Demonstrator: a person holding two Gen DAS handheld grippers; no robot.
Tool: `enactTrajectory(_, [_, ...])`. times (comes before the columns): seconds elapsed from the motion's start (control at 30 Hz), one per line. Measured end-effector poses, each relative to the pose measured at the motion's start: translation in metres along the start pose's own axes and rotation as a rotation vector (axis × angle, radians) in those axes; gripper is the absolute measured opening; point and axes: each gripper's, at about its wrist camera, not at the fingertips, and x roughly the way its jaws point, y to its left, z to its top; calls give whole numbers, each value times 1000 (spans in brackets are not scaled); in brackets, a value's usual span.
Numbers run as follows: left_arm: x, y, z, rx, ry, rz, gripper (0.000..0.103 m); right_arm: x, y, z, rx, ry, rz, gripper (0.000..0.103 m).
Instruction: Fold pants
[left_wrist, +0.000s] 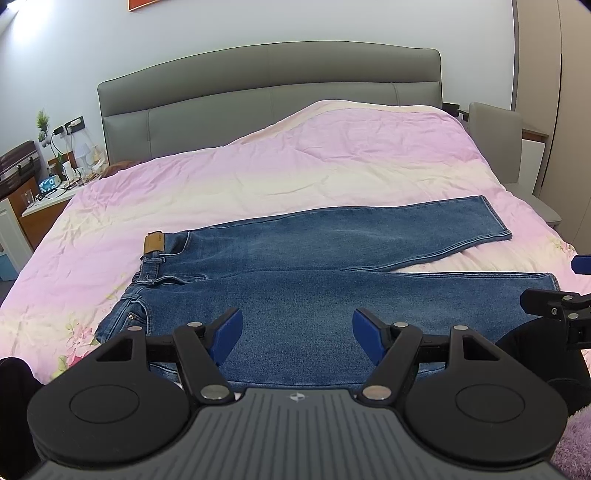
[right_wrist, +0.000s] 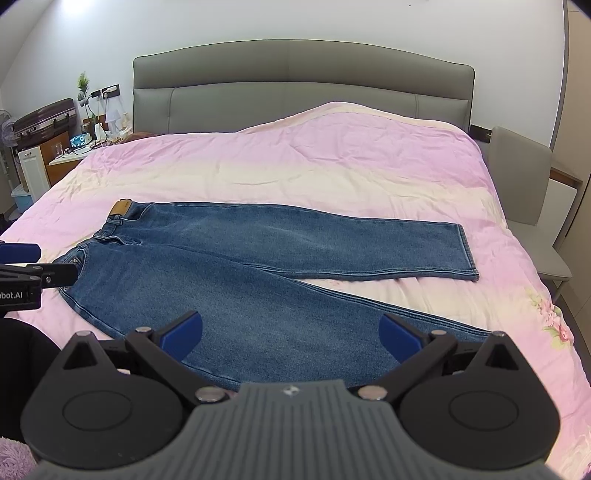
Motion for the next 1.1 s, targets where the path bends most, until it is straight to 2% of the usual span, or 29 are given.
enactTrajectory(1.1, [0, -1, 0, 13, 2, 5, 80, -1, 0, -2, 6, -4, 3, 98])
